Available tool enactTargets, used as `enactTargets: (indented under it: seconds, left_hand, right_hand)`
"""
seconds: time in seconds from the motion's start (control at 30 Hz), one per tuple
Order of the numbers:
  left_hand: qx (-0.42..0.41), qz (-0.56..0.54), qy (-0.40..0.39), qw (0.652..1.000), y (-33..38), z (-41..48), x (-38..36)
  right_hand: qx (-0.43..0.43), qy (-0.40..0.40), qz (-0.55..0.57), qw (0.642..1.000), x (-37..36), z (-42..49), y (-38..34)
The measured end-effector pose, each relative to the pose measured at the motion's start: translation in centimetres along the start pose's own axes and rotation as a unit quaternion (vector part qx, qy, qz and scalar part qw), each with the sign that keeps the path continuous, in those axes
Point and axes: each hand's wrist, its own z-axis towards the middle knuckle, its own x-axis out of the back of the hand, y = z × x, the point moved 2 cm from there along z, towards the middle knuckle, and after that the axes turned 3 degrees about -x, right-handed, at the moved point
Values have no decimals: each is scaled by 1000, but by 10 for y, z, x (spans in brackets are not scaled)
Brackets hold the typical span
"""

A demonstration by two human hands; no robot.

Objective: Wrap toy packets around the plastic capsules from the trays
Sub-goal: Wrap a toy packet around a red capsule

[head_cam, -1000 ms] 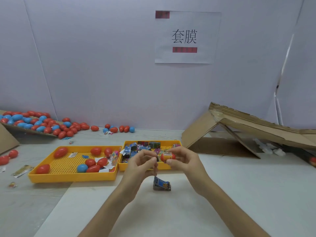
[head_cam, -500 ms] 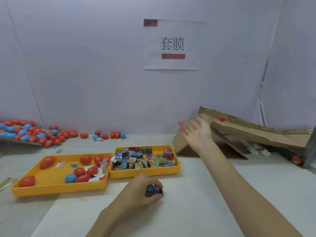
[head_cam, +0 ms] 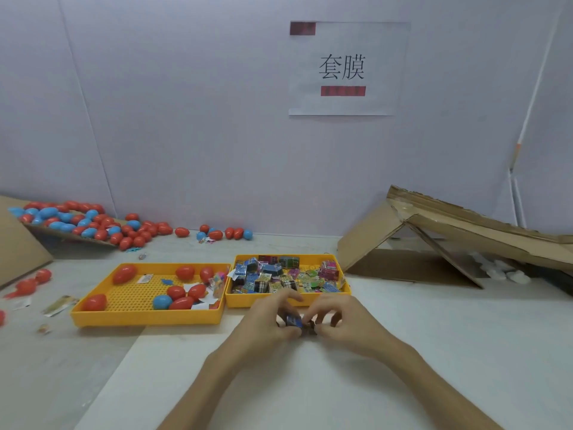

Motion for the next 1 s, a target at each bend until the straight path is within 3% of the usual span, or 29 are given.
enactTargets:
  seconds: [0.27,0.47,0.67,0.83,1.0]
  left_hand:
    - [69,-179,73,979,7,1,9]
    - [100,-249,98,958,7,1,10]
    - [-21,-63,163,984,14,-2,-3]
    - [-99,47,165,980,18,-4,-14]
    - [-124,97,180,971,21,-4,-20]
  right_hand:
    - [65,54,-6,996,4,1,2]
    - [82,86,3,993,3,1,1]
    - [77,111,20,991,-1,1,-3]
    - [72,144,17,987,-9,0,-8]
    - [71,165,-3,984,-11,-1,-9]
